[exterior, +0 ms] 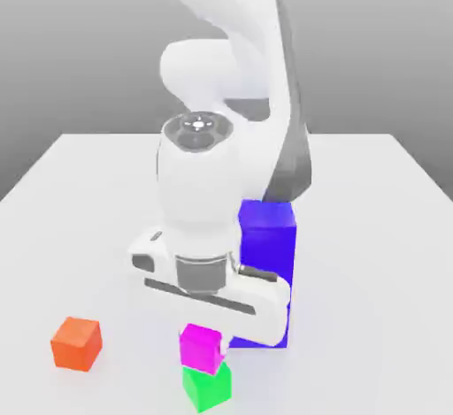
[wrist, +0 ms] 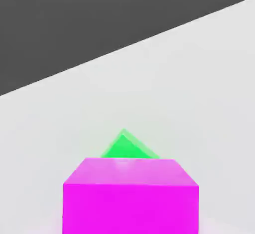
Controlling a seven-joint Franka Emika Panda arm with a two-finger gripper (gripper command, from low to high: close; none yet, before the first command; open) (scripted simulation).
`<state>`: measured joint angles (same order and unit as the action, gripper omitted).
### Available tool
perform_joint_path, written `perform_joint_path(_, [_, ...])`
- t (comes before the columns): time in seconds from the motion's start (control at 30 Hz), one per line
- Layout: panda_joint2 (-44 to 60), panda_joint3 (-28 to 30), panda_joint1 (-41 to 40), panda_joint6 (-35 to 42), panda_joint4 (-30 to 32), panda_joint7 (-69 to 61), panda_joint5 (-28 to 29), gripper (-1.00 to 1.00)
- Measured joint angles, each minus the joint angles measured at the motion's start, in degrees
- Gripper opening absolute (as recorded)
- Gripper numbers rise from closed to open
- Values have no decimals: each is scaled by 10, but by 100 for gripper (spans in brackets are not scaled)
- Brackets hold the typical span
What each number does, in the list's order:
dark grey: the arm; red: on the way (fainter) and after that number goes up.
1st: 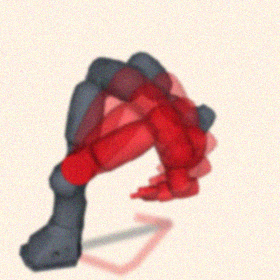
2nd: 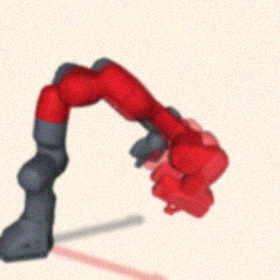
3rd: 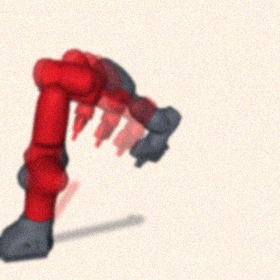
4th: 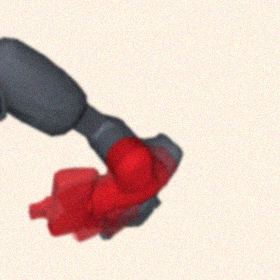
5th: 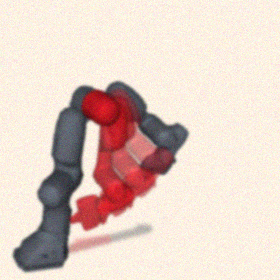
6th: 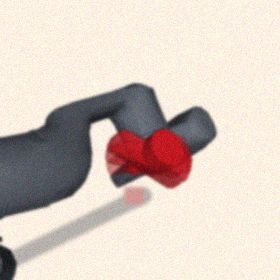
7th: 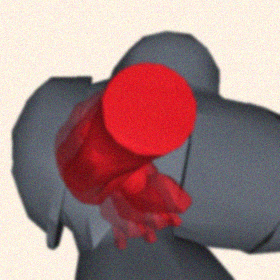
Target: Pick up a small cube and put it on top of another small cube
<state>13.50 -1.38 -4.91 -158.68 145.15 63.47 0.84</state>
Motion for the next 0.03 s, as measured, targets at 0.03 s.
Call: perform_joint_path(0.03, [0,0,0,0,0,0,0,100])
